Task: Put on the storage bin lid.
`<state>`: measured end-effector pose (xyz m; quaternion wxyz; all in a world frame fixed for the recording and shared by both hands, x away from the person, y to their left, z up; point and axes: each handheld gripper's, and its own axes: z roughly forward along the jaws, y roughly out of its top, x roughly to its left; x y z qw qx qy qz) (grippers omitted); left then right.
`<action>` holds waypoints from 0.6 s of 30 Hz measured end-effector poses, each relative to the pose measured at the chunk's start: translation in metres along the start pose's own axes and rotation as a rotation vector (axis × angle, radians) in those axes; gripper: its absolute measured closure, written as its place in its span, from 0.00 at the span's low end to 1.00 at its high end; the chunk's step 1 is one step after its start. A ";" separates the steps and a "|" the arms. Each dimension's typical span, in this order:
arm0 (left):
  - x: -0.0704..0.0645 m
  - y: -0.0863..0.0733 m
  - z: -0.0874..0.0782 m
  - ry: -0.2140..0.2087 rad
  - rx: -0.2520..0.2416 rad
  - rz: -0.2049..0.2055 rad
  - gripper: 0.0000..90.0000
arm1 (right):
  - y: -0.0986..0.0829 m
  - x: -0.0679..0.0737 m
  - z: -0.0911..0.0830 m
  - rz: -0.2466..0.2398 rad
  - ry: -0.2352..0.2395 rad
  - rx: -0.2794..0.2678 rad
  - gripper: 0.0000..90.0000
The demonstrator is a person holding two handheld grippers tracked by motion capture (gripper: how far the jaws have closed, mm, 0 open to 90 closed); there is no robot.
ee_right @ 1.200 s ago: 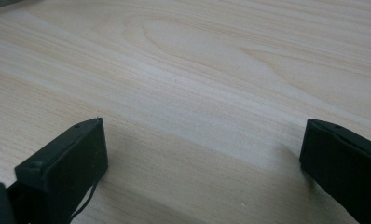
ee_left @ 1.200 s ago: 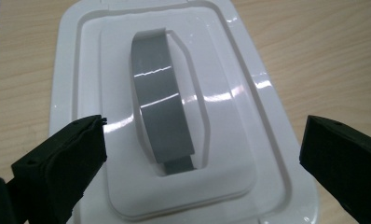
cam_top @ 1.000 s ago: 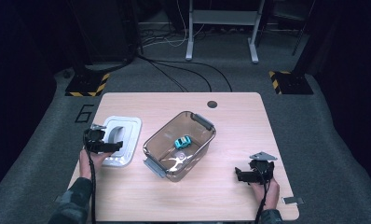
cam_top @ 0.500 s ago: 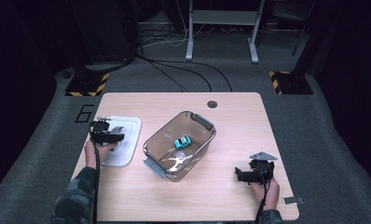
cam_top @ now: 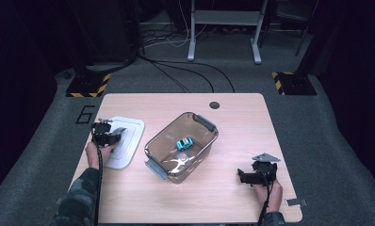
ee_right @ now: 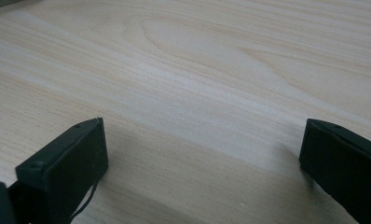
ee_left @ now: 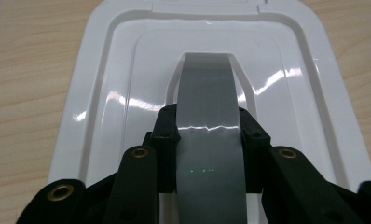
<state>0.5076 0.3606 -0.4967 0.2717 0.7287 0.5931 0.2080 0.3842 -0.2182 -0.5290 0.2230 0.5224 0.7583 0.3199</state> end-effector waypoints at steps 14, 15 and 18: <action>-0.002 0.008 -0.025 -0.048 -0.055 0.062 0.74 | 0.000 0.000 0.000 0.000 0.000 -0.001 0.00; -0.003 0.008 -0.027 -0.053 -0.062 0.060 0.74 | 0.000 0.000 0.000 0.000 0.000 -0.001 0.00; -0.003 0.011 -0.032 -0.069 -0.068 0.062 0.74 | 0.000 0.000 0.000 0.000 0.000 -0.001 0.00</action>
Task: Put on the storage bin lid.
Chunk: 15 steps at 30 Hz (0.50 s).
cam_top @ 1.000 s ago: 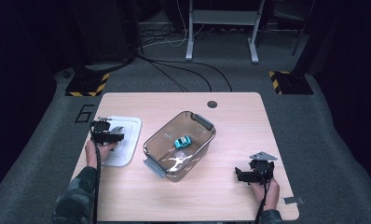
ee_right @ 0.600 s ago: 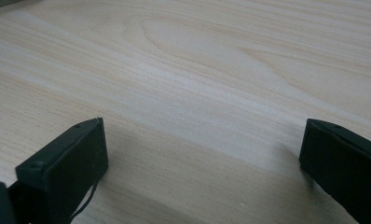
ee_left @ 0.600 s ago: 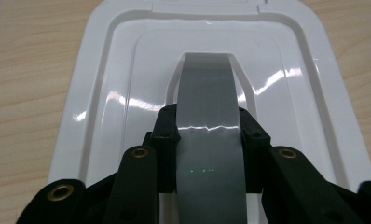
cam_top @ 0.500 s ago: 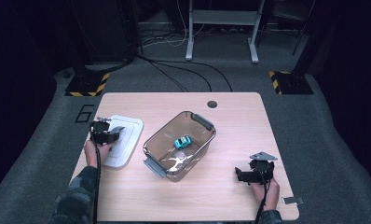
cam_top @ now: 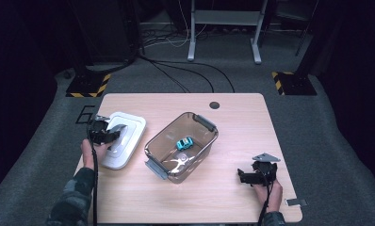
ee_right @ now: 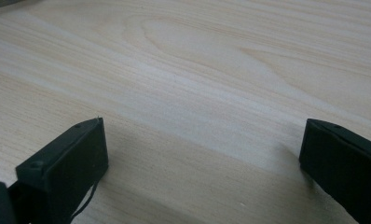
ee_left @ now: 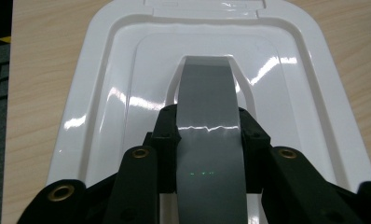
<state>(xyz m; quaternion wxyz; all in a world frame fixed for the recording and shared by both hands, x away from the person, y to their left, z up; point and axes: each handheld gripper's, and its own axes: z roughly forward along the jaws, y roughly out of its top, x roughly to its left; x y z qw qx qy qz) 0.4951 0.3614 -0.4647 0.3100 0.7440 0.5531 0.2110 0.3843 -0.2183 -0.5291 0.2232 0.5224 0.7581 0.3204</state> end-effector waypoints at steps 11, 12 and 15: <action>-0.004 0.015 -0.022 -0.017 -0.041 0.025 0.74 | 0.000 0.000 0.000 0.000 0.000 0.000 0.01; -0.004 0.017 -0.023 -0.020 -0.044 0.031 0.74 | 0.000 0.000 0.000 0.000 0.000 0.000 0.01; -0.005 0.021 -0.029 -0.023 -0.049 0.036 0.74 | 0.000 0.000 0.000 0.000 0.000 0.000 0.01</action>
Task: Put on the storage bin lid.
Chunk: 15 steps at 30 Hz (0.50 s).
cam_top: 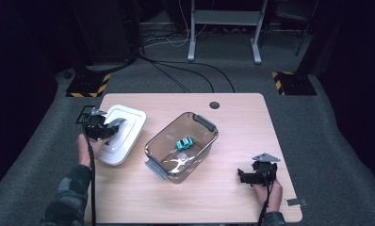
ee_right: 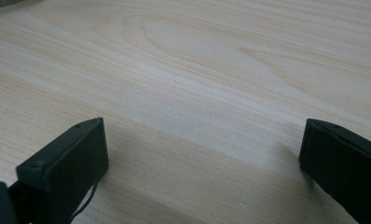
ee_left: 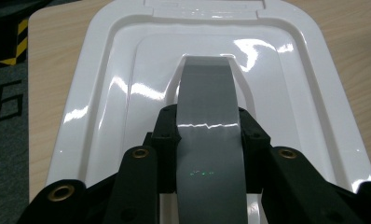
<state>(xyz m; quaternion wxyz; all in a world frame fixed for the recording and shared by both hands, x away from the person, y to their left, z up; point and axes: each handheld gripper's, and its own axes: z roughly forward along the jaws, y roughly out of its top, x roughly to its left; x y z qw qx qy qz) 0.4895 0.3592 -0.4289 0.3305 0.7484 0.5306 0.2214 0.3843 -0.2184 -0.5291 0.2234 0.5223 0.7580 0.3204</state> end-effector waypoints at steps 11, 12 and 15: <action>-0.006 0.017 -0.022 -0.010 -0.031 0.042 0.74 | 0.000 0.000 0.000 0.000 0.000 0.000 0.01; -0.007 0.019 -0.024 -0.014 -0.031 0.042 0.74 | 0.000 0.000 0.000 0.000 0.000 0.000 0.01; -0.008 0.025 -0.030 -0.025 -0.035 0.047 0.74 | 0.000 0.000 0.000 0.000 0.000 0.000 0.01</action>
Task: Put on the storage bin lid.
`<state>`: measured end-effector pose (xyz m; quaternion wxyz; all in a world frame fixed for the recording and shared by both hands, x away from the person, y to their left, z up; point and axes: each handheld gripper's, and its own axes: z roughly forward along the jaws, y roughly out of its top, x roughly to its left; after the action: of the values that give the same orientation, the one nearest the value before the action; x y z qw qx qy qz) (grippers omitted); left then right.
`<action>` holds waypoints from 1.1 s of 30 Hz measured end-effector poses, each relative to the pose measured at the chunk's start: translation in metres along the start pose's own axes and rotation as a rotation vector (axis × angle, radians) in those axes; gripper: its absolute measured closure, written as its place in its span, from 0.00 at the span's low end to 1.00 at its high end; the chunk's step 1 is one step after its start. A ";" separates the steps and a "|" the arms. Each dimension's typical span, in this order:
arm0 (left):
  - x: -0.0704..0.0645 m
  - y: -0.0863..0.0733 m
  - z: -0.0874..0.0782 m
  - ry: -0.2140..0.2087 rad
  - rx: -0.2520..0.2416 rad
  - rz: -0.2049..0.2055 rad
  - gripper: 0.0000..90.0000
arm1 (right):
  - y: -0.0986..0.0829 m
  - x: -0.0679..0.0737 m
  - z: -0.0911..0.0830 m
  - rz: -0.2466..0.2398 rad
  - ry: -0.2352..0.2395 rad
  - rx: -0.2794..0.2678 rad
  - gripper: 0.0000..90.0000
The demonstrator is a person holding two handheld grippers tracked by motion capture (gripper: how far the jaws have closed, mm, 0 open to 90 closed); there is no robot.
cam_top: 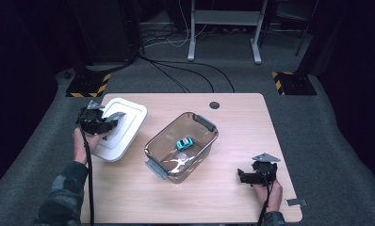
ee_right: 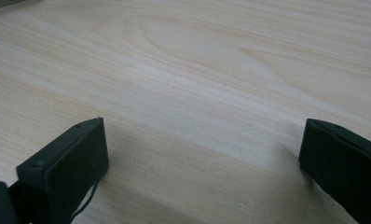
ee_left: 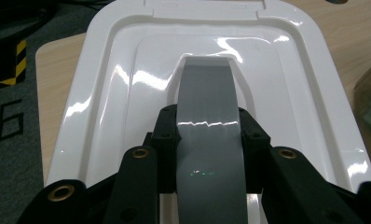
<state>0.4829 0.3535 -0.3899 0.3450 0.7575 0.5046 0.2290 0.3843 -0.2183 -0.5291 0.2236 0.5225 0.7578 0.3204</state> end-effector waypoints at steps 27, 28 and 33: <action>-0.023 0.041 -0.025 -0.059 -0.034 0.057 0.74 | 0.000 0.000 0.000 0.000 0.000 0.000 0.01; -0.024 0.043 -0.027 -0.059 -0.034 0.068 0.74 | 0.000 0.000 0.000 0.000 0.000 -0.001 0.01; -0.031 0.049 -0.030 -0.076 -0.045 0.072 0.74 | 0.000 0.000 0.000 0.000 0.000 -0.001 0.01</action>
<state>0.4802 0.3215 -0.3334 0.3723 0.7754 0.4583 0.2239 0.3843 -0.2185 -0.5291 0.2239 0.5225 0.7577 0.3206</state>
